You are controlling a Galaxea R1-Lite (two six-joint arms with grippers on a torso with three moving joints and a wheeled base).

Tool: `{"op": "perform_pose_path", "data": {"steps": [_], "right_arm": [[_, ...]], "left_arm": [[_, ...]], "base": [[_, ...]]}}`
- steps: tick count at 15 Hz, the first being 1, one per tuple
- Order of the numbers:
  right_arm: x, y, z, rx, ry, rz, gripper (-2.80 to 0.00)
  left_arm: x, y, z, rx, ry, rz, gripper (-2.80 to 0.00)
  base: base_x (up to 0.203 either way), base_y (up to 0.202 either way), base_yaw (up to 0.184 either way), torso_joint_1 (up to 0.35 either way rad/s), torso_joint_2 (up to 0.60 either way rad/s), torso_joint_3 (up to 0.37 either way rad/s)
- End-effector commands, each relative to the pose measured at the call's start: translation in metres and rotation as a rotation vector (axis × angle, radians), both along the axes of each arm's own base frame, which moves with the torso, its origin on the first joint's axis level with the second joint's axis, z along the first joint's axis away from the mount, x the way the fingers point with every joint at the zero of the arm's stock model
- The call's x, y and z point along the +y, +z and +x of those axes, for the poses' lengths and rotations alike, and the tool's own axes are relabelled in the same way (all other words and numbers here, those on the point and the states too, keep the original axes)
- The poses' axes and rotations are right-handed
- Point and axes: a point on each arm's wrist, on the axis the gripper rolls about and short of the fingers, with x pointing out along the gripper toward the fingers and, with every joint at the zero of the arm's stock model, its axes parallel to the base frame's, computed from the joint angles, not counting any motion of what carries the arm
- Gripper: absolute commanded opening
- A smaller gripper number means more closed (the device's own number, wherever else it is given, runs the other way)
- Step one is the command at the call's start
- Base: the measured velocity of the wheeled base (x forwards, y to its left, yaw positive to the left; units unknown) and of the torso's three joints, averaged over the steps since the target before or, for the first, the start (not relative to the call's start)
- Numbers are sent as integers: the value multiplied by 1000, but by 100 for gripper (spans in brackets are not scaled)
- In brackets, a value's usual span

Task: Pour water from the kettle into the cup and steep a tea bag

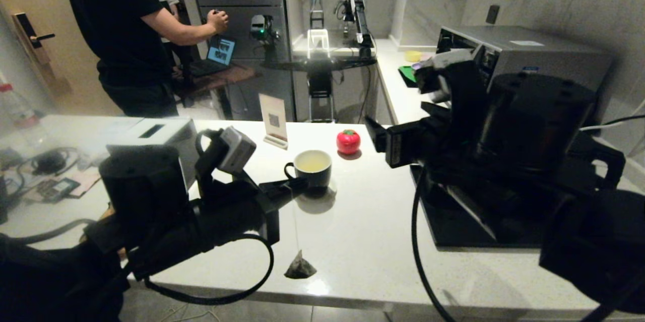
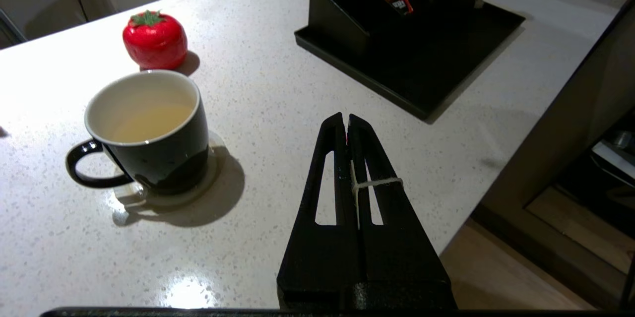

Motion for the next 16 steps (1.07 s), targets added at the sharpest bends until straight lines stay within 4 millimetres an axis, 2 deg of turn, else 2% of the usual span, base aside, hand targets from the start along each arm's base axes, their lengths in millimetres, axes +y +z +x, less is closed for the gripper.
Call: {"op": "perform_pose_path", "data": {"steps": [1, 5, 6, 14, 16], "right_arm": [[-20, 4, -2, -24, -46, 5, 0], [-54, 4, -17, -31, -98, 1, 0], [-64, 3, -17, -28, -127, -3, -280], [-122, 9, -2, -129, -345, 69, -280], [-138, 7, -3, -148, -399, 77, -280]], "left_arm": [[1, 0, -2, -1, -2, -2, -280], [2, -1, -4, 1, -4, 0, -280], [2, -1, -4, 1, -5, 0, -280], [6, -5, -11, 17, -5, 10, -280], [8, -4, -13, 17, -6, 10, -280]], "base": [[0, 0, 0, 0, 0, 0], [0, 0, 0, 0, 0, 0], [0, 0, 0, 0, 0, 0], [0, 0, 0, 0, 0, 0], [0, 0, 0, 0, 0, 0]]}}
